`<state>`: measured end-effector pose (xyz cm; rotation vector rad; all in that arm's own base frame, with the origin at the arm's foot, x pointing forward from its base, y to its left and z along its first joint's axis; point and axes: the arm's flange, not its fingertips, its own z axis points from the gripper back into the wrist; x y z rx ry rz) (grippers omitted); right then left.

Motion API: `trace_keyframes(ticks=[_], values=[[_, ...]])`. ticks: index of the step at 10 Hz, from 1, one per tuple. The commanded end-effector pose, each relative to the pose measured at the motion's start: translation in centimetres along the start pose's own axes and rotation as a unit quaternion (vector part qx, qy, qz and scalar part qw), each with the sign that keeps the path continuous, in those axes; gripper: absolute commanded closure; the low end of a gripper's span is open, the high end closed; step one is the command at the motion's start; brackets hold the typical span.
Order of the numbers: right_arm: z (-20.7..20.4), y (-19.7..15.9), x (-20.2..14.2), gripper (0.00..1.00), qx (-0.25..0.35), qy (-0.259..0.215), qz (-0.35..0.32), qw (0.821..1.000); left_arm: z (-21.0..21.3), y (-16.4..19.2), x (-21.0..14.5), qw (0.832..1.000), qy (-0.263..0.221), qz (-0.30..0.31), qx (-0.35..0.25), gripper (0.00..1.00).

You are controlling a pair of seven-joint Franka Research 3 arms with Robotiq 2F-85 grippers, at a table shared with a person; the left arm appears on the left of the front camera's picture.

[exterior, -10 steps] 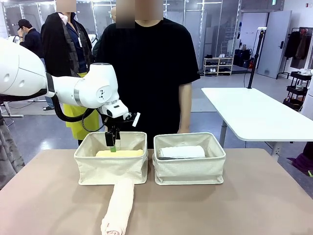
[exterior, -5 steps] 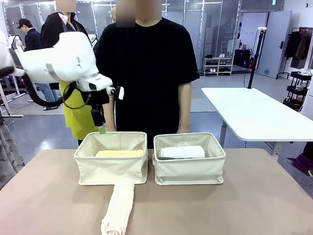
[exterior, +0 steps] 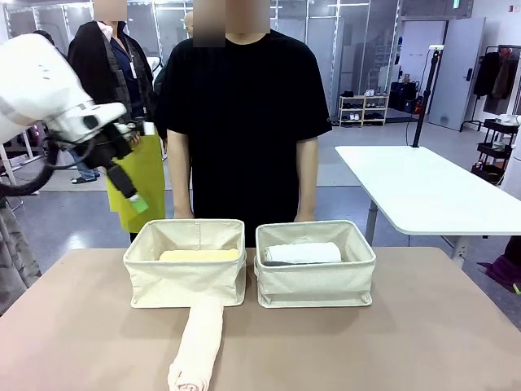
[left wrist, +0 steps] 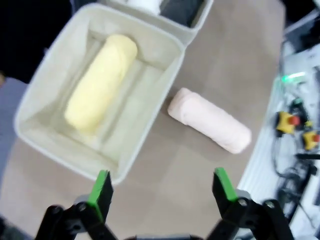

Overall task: Divide the towels into two baskets.
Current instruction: Pick up one hotel-folded towel from the bottom of the table and place it in the Fabric basket indicated by the person.

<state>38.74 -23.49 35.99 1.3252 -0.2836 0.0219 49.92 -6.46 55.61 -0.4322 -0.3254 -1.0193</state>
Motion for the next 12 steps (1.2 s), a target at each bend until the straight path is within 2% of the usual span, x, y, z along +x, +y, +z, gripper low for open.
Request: trace_keyframes(ticks=[1, 3, 4, 6, 7, 9, 10, 12], values=[[-0.3, 0.5, -0.3, 0.0, -0.008, 0.0, -0.01, 1.0, 2.1, 0.2, -5.8, 0.995, -0.046, 0.038, -0.085, 0.0], [-0.3, 0.5, -0.3, 0.0, -0.008, 0.0, -0.01, 1.0, 2.5, 2.9, -10.1, 0.978, -0.065, 0.093, -0.173, 0.0], [-0.3, 0.5, -0.3, 0.0, -0.008, 0.0, -0.01, 1.0, 2.3, 3.9, -12.5, 0.969, -0.093, 0.109, -0.201, 0.0], [-0.3, 0.5, -0.3, 0.0, -0.008, 0.0, -0.01, 1.0, 1.0, 6.0, -17.3, 0.94, -0.169, 0.135, -0.262, 0.0], [-0.3, 0.5, -0.3, 0.0, -0.008, 0.0, -0.01, 1.0, -0.3, 6.3, -18.7, 0.933, -0.193, 0.14, -0.27, 0.0], [-0.3, 0.5, -0.3, 0.0, -0.008, 0.0, -0.01, 1.0, -3.1, 5.5, -19.5, 0.935, -0.235, 0.136, -0.229, 0.0], [-0.3, 0.5, -0.3, 0.0, -0.008, 0.0, -0.01, 1.0, -1.0, 6.7, -19.8, 0.937, -0.184, 0.145, -0.26, 0.0], [-0.3, 0.5, -0.3, 0.0, -0.008, 0.0, -0.01, 1.0, -1.0, 6.7, -19.8, 0.937, -0.184, 0.145, -0.26, 0.0]])
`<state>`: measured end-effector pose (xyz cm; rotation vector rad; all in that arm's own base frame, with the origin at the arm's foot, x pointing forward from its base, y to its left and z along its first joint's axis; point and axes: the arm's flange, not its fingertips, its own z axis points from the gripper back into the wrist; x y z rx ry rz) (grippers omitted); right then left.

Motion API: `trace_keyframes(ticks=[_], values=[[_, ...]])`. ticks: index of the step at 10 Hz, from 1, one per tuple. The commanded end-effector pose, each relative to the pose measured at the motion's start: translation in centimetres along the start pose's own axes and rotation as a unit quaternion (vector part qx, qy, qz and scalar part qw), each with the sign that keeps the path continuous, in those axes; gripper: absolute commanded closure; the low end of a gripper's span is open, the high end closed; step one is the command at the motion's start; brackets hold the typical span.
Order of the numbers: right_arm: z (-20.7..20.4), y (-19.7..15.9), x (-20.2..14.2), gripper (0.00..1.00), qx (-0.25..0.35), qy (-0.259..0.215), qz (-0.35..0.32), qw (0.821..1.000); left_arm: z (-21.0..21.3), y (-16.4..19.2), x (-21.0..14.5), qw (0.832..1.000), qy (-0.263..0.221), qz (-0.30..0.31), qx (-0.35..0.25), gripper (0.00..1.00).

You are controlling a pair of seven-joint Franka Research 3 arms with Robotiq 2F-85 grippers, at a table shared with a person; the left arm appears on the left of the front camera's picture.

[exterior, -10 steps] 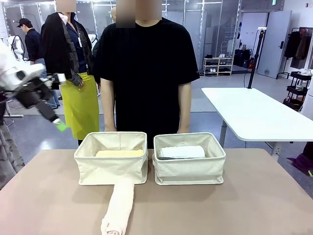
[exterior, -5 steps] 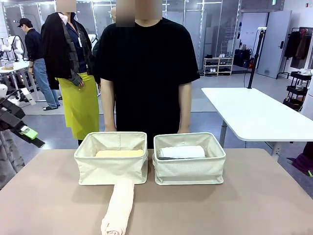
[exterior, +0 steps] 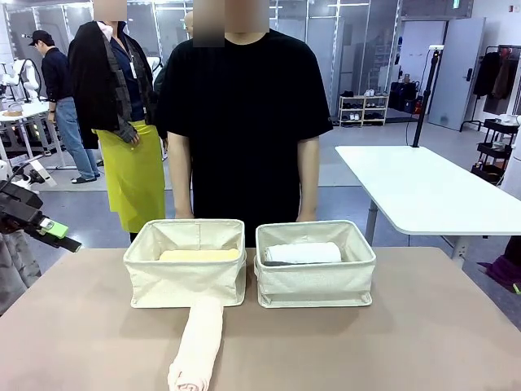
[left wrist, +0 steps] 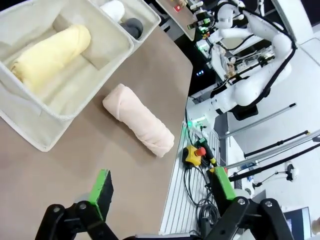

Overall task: Divide the towels into two baskets.
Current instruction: Pick up one hotel-folded towel from the bottom of the table and place it in the Fabric basket indicated by the person.

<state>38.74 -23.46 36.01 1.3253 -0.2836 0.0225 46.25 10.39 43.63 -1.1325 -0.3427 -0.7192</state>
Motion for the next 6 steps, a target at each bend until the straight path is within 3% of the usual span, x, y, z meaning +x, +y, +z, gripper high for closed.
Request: trace_keyframes(ticks=[1, 4, 6], values=[[-0.3, 0.5, -0.3, 0.0, -0.008, 0.0, -0.011, 1.0, 0.7, -0.6, 0.3, 1.0, 0.013, 0.008, -0.002, 0.0], [-0.3, 0.5, -0.3, 0.0, -0.008, 0.0, -0.011, 1.0, 0.2, -0.1, 0.2, 1.0, 0.004, -0.002, 0.002, 0.0], [-0.3, 0.5, -0.3, 0.0, -0.008, 0.0, -0.011, 1.0, 4.8, 0.4, -2.5, 0.992, -0.093, 0.074, -0.034, 0.0]])
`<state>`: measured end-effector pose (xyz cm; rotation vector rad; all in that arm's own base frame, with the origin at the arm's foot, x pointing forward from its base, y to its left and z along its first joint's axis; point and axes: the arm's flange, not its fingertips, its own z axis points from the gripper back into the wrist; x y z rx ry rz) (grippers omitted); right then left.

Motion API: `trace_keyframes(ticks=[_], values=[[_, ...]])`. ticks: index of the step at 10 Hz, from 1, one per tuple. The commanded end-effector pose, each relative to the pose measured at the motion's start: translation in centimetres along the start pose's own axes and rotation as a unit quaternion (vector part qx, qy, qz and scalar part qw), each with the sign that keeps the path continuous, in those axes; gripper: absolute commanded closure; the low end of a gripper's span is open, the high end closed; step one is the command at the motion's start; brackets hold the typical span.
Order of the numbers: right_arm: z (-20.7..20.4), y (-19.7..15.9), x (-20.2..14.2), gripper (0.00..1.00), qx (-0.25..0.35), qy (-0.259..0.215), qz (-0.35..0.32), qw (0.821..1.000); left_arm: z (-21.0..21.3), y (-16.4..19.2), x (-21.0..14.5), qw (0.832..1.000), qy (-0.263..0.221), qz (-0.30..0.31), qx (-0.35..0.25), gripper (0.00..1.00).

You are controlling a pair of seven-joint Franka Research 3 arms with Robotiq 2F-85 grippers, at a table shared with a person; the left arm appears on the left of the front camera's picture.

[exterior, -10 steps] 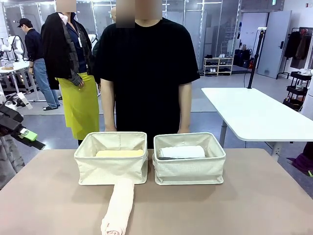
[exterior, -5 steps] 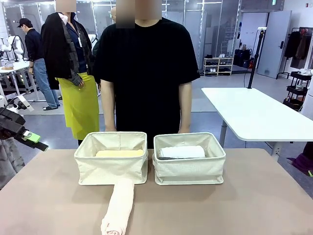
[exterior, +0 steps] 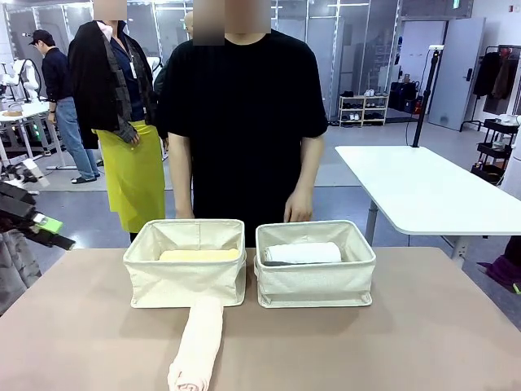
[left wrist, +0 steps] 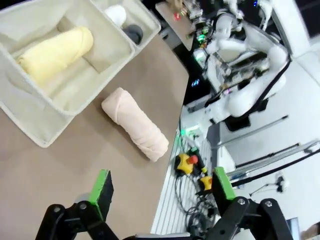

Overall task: Divide the towels into two baskets.
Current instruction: Pick up one hotel-folded towel from the bottom of the table and place it in the Fabric basket indicated by the person.

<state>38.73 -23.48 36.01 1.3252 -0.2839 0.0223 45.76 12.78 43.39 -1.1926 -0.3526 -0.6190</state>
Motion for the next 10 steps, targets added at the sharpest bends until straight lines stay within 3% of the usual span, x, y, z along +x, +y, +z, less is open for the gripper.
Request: trace_keyframes(ticks=[1, 3, 5, 7, 10], values=[[-0.3, 0.5, -0.3, 0.0, -0.008, 0.0, -0.011, 1.0, 5.1, 0.0, -2.8, 0.994, -0.079, 0.06, -0.037, 0.0], [-0.3, 0.5, -0.3, 0.0, -0.008, 0.0, -0.011, 1.0, 9.9, 0.9, -5.8, 0.986, -0.131, 0.099, -0.043, 0.0], [-0.3, 0.5, -0.3, 0.0, -0.008, 0.0, -0.011, 1.0, 13.6, 2.1, -7.7, 0.977, -0.143, 0.156, -0.023, 0.0], [-0.3, 0.5, -0.3, 0.0, -0.008, 0.0, -0.011, 1.0, 18.0, 3.5, -8.9, 0.969, -0.176, 0.172, -0.01, 0.0], [-0.3, 0.5, -0.3, 0.0, -0.008, 0.0, -0.011, 1.0, 18.5, 3.8, -9.6, 0.969, -0.18, 0.163, -0.048, 0.0]])
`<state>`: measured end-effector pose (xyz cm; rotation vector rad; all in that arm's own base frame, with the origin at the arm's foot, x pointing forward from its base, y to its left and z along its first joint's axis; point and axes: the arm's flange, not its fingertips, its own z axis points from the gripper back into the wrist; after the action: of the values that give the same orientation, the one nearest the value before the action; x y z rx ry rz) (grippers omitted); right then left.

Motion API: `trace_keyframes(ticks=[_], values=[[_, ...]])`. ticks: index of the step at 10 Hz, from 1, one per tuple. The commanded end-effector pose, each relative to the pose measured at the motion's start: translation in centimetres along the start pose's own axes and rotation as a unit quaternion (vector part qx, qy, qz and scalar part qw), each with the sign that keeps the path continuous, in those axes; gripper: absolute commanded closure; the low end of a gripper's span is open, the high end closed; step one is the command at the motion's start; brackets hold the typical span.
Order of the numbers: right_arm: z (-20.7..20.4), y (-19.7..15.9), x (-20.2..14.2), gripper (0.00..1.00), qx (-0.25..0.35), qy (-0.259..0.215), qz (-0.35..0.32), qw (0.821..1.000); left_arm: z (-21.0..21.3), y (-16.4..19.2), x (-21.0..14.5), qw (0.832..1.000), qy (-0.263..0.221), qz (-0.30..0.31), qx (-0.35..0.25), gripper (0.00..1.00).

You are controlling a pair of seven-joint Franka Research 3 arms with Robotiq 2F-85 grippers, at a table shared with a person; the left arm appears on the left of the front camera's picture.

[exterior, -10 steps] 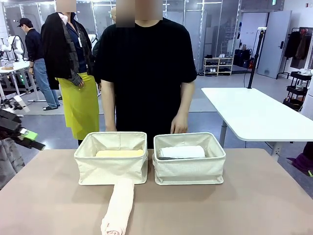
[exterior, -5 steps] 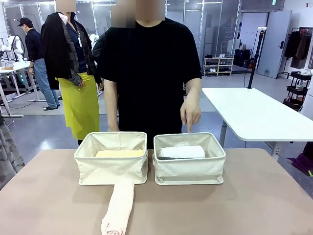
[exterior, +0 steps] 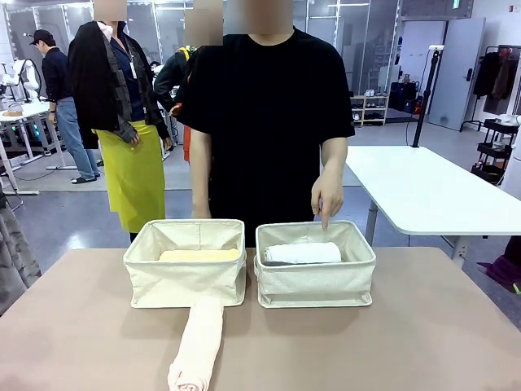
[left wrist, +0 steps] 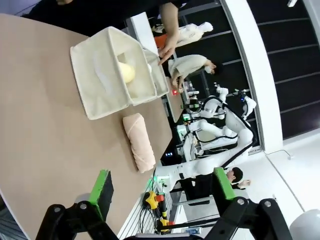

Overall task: Divide the towels into two baskets.
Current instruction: Pick up one hotel-folded towel from the bottom of the table and place it in the Fabric basket indicated by the person.

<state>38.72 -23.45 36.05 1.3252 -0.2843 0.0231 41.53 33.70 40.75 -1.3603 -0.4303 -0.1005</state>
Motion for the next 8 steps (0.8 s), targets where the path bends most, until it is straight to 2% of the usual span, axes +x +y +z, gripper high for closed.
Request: trace_keyframes(ticks=[1, 8], values=[[-0.32, 0.45, -0.31, 0.0, -0.008, 0.0, -0.011, 1.0, -0.05, -0.08, -0.05, 1.0, 0.001, 0.0, 0.014, 0.0], [-0.32, 0.45, -0.31, 0.0, -0.008, 0.0, -0.011, 1.0, -0.05, -0.08, -0.05, 1.0, 0.001, 0.0, 0.014, 0.0]])
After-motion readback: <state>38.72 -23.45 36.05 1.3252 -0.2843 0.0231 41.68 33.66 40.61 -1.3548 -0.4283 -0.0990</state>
